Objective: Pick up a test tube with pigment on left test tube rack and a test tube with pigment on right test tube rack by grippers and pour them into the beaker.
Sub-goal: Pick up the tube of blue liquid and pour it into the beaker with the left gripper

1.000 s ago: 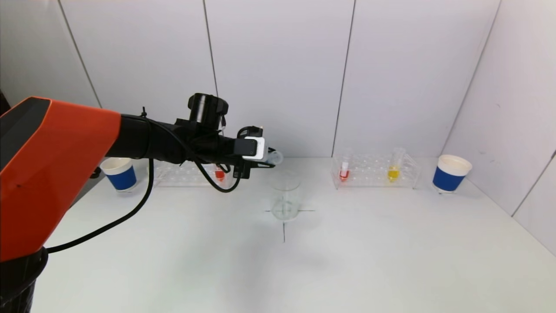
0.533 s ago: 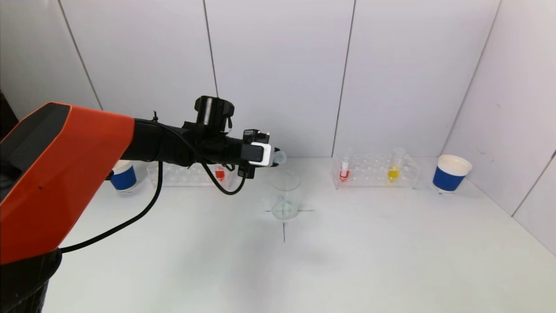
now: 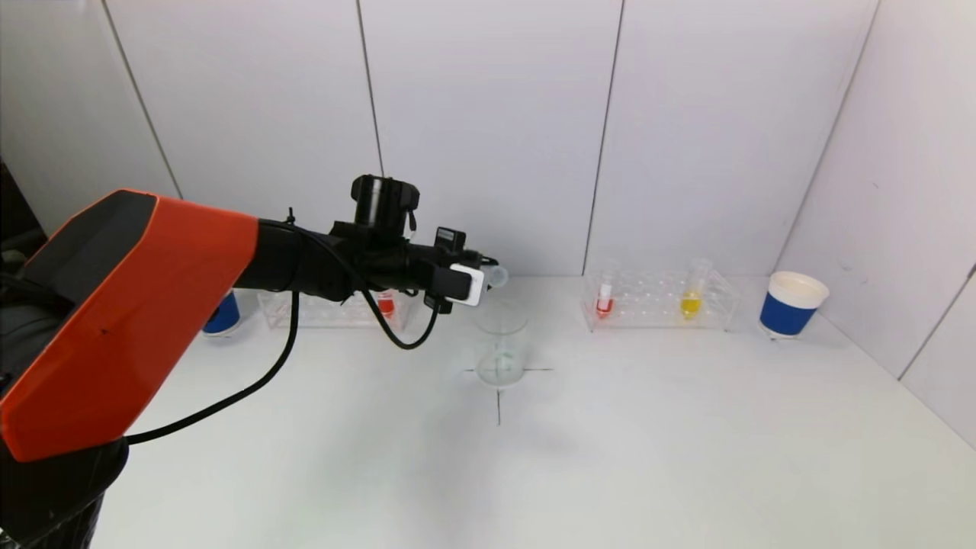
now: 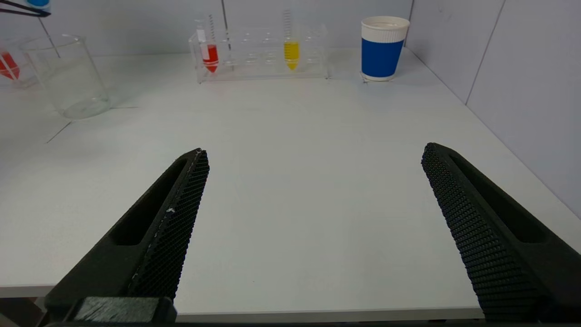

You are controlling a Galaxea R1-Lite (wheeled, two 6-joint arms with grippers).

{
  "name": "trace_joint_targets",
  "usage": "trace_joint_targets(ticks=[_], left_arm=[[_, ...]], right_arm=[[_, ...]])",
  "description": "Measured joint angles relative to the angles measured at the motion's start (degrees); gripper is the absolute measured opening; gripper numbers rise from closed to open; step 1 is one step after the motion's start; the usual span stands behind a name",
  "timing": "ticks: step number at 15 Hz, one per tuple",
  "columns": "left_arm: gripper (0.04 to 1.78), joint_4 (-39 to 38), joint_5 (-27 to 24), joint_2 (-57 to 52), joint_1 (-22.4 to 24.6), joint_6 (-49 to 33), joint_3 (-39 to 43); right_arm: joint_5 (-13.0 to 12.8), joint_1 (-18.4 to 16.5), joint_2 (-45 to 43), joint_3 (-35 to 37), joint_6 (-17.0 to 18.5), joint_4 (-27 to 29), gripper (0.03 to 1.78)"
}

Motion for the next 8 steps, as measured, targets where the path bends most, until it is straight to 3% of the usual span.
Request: trace_joint_targets(ticks=[8], left_arm=[[0.45,-3.57,-0.13,-0.23,0.05,2.63,4.35]], right_arm=[[-0.02,0.0,0.0,0.0,0.02,0.0,1.71]])
